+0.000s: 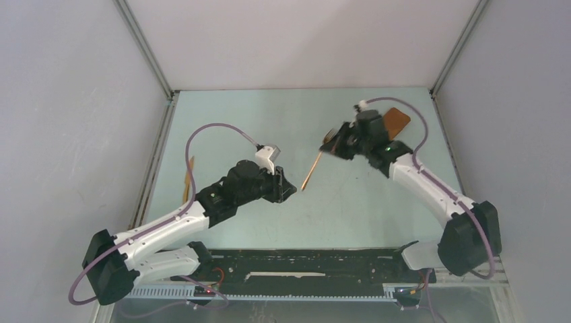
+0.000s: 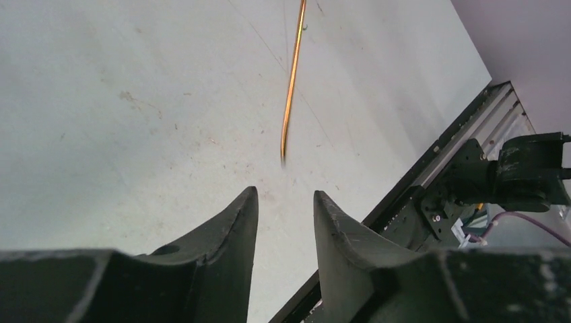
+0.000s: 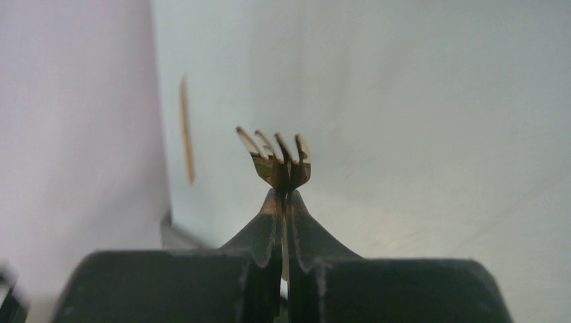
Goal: Fold the napkin into a case and place the utensils inside
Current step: Pass from the left arm to the right, then insert the fork into the folded napkin.
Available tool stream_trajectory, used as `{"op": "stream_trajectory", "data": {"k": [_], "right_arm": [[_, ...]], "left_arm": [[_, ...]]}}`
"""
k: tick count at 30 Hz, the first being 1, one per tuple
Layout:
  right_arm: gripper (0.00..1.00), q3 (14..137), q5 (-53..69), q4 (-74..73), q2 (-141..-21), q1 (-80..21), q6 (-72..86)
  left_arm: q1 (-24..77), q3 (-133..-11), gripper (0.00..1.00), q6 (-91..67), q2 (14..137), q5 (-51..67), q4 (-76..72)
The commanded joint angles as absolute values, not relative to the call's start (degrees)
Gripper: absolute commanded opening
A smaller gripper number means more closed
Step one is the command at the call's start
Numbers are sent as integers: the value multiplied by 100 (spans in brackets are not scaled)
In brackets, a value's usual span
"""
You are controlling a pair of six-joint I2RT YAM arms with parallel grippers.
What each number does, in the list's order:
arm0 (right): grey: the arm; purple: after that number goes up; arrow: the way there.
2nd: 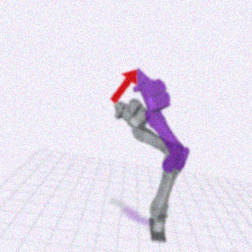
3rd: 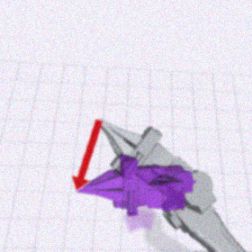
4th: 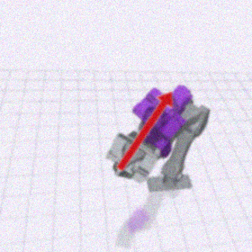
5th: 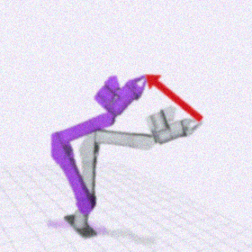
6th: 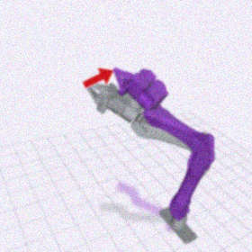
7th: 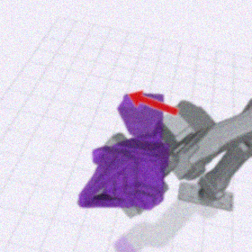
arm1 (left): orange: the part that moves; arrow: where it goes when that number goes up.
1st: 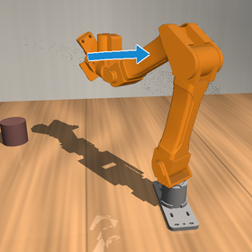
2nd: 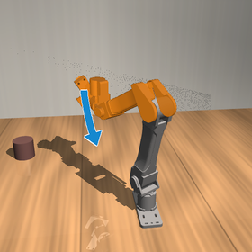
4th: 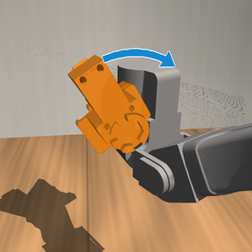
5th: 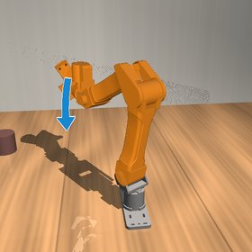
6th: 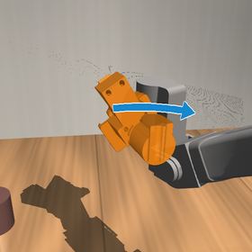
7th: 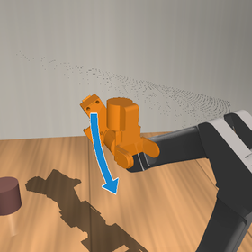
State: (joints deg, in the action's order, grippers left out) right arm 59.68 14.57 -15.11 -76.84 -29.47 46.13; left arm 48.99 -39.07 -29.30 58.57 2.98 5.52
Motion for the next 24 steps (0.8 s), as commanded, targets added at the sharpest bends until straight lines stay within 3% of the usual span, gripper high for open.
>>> {"op": "stream_trajectory", "data": {"k": [1,8,9,12,24], "right_arm": [[0,6831,1169,-2376,-8184,-1380,3680],[0,8740,833,-2938,-9880,566,2872],[0,9069,802,-3035,-10146,718,2799],[0,10064,780,-3312,-10950,1044,2651],[0,13045,818,-4081,-13426,1508,2566]], "left_arm": [[4856,-4501,43,-2490,5617,17,975],[4826,-4424,46,-2138,5764,181,1020],[4832,-4383,53,-2110,5784,231,929],[4828,-4292,63,-1993,5855,398,683],[4828,-4312,65,-1579,6278,683,352]]}}
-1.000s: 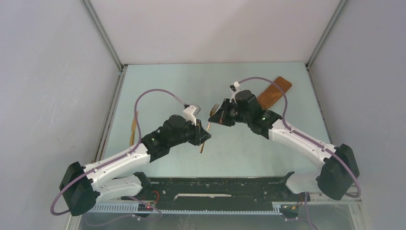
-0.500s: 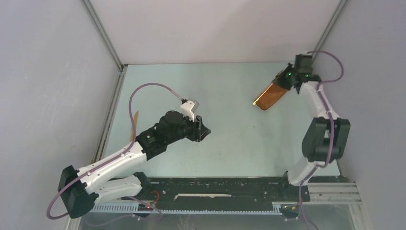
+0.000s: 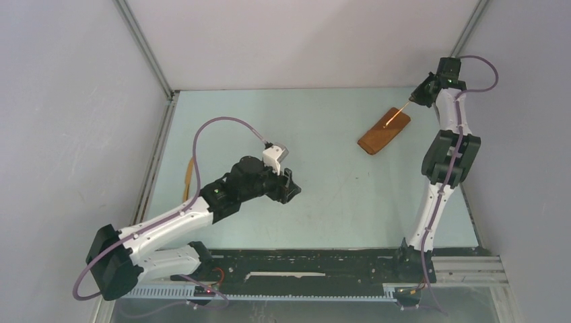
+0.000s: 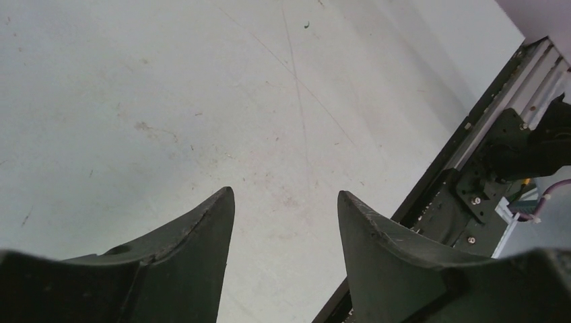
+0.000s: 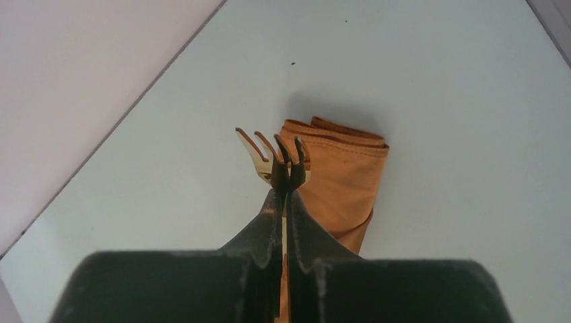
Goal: Fold the napkin into a case and place the utensils inside
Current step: Insert the fork into the folded napkin.
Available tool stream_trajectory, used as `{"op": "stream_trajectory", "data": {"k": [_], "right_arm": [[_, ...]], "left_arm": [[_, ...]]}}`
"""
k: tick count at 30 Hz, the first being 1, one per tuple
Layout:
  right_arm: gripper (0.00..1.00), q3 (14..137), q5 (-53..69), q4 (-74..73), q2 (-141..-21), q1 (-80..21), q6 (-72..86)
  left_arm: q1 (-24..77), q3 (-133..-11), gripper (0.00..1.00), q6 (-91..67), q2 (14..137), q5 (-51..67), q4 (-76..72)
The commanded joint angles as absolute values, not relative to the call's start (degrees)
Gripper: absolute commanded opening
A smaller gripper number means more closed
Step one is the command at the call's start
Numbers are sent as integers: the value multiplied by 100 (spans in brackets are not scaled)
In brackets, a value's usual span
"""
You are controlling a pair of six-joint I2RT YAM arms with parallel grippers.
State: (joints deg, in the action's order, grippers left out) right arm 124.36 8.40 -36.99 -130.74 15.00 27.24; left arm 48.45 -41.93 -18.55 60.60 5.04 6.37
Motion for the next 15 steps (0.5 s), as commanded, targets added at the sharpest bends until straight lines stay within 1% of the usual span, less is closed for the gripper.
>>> {"op": "stream_trajectory", "data": {"k": [1,8,15], "right_arm": [[0,13119,811,-4080,-13522,1511,2578],[0,13376,713,-4068,-13923,1529,2587],[0,13361,852,-4018,-13922,1575,2637]], "left_arm": [[4831,-4341,65,-1555,6328,704,359],[4819,-4378,65,-1503,6425,680,375],[4822,-4330,65,-1550,6430,720,339]]}}
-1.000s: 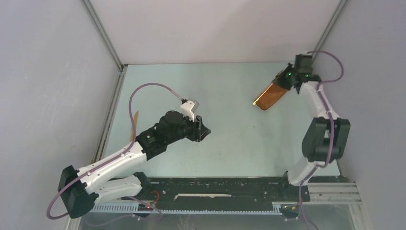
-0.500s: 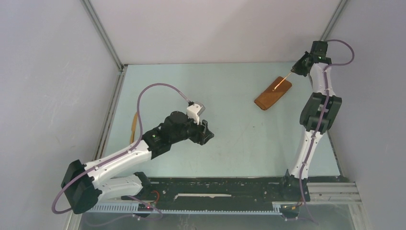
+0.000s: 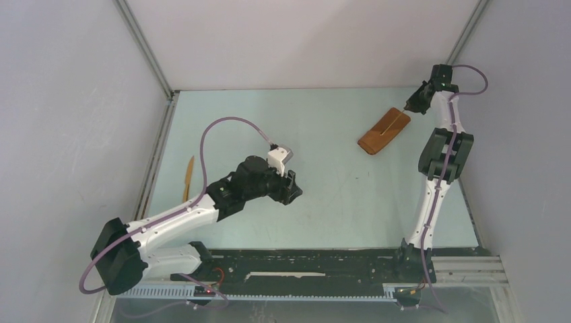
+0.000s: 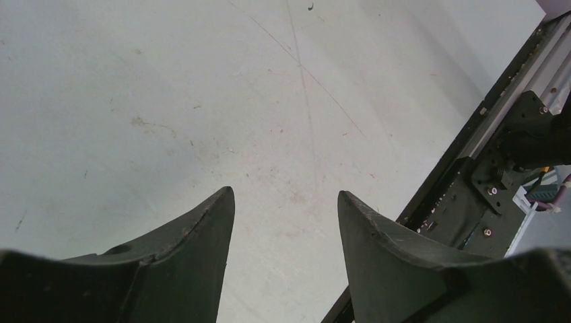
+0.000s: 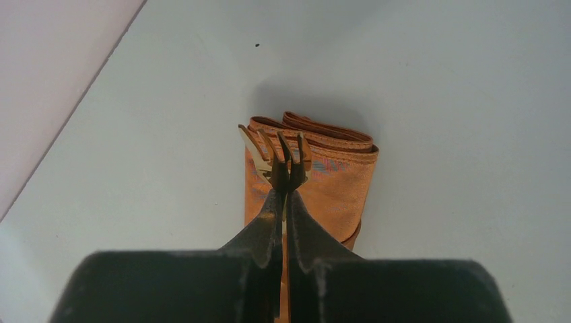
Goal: Fold the napkin into a case and place the utensils inside
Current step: Insert the fork into the folded napkin.
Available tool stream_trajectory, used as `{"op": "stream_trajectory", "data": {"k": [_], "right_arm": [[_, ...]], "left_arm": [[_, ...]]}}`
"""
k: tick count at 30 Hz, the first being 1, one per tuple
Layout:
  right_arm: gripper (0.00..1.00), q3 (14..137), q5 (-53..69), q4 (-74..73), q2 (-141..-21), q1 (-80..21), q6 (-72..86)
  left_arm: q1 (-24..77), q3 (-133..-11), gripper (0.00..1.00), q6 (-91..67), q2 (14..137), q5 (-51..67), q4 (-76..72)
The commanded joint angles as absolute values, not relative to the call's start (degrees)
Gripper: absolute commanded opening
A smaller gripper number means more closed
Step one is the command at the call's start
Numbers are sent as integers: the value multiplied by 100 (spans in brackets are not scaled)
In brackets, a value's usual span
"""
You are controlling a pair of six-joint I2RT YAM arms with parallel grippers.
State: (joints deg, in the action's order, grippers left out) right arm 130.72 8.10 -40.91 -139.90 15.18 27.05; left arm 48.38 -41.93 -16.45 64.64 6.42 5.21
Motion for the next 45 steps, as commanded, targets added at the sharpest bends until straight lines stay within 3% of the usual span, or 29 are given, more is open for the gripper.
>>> {"op": "stream_trajectory", "data": {"k": [1,16,36,45], "right_arm": [[0,13410,858,-4006,-13928,1602,2637],[0,14064,892,-4112,-14406,1864,2581],[0,13384,879,-4706,-14002,1635,2923],[0,13107,937,-4782,-13965,1562,2909]], "left_arm": [[4823,-4313,65,-1567,6419,733,324],[4822,-4364,65,-1799,6873,1125,-167],[4828,-4392,64,-1992,7080,1176,-291],[4826,-4756,64,-2254,7765,1202,-518]]}}
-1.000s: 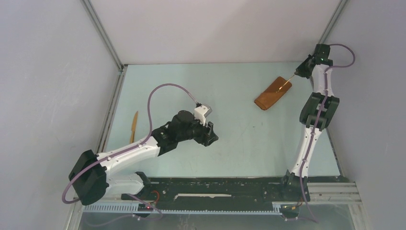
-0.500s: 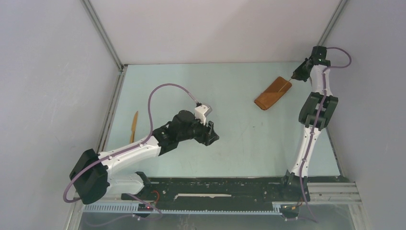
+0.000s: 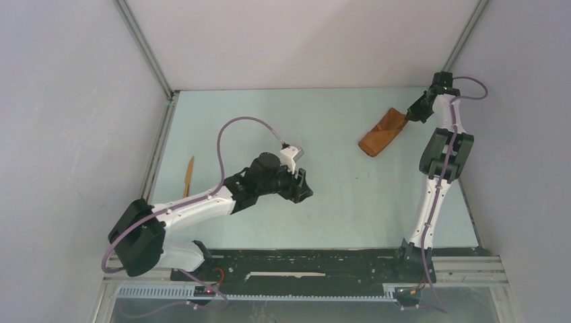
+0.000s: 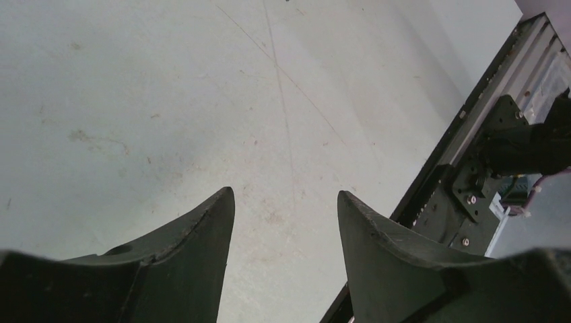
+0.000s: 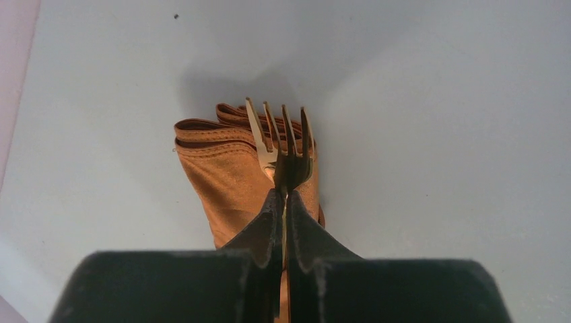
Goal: Fold the napkin into a case and place the utensils inside
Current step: Insert the fork into the folded napkin.
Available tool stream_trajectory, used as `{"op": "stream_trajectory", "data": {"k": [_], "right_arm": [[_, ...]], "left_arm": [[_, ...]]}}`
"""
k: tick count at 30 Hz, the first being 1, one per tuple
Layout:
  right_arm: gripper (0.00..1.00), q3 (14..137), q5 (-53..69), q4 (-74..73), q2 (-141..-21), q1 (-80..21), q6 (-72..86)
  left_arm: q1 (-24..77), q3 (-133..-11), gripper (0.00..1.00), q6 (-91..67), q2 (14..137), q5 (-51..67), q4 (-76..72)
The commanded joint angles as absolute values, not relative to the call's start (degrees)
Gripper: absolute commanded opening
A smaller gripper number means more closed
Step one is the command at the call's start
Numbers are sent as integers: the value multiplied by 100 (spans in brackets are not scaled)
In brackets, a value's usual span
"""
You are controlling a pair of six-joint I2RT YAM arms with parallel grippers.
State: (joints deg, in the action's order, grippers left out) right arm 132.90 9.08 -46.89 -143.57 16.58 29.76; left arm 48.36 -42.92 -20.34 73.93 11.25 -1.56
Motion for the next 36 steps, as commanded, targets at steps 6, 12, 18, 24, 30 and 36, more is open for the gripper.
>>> {"op": "stream_trajectory", "data": {"k": [6,12,18,24,30,36], "right_arm": [[0,12941,1120,-4425,-13957,1591,2930],[0,13254,1576,-4447,-14103,1680,2609],[0,13277,1766,-4694,-14175,1644,2436],[0,12810,1936,-4540,-14028,1644,2457],[0,12808,2037,-4607,-14076,1613,2379],[0,12679,1944,-4662,-13958,1566,2430]], "left_arm": [[4747,-5669,59,-2885,9267,1681,-1358],[4721,-7098,54,-3351,10905,2222,-1459],[4721,-8128,49,-3798,11954,2445,-1693],[4715,-9042,30,-4245,12852,2662,-2112],[4684,-9769,18,-4773,13644,2886,-2448],[4651,-10252,13,-5296,14194,2942,-2763]]}}
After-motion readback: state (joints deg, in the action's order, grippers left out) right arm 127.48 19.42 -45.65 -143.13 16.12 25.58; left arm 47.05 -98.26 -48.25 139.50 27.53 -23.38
